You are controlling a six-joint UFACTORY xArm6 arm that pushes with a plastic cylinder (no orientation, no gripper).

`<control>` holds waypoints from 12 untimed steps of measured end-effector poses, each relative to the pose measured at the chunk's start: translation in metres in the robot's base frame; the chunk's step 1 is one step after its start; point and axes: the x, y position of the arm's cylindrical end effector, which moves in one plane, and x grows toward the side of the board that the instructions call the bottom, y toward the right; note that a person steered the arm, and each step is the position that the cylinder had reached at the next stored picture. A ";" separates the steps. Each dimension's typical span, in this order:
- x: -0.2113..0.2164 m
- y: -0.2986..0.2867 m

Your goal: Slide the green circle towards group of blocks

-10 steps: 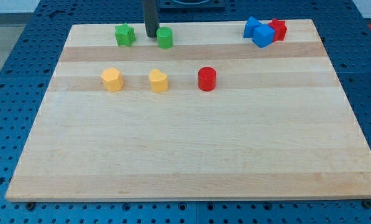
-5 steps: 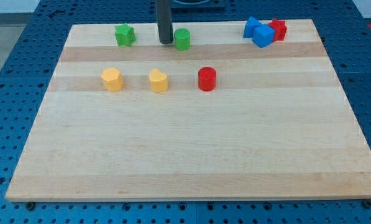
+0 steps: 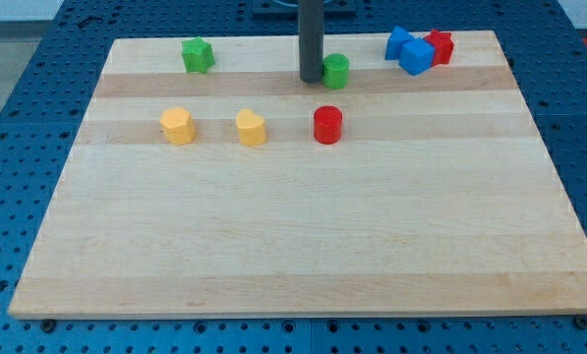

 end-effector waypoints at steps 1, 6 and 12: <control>0.000 0.019; 0.000 0.062; 0.021 0.074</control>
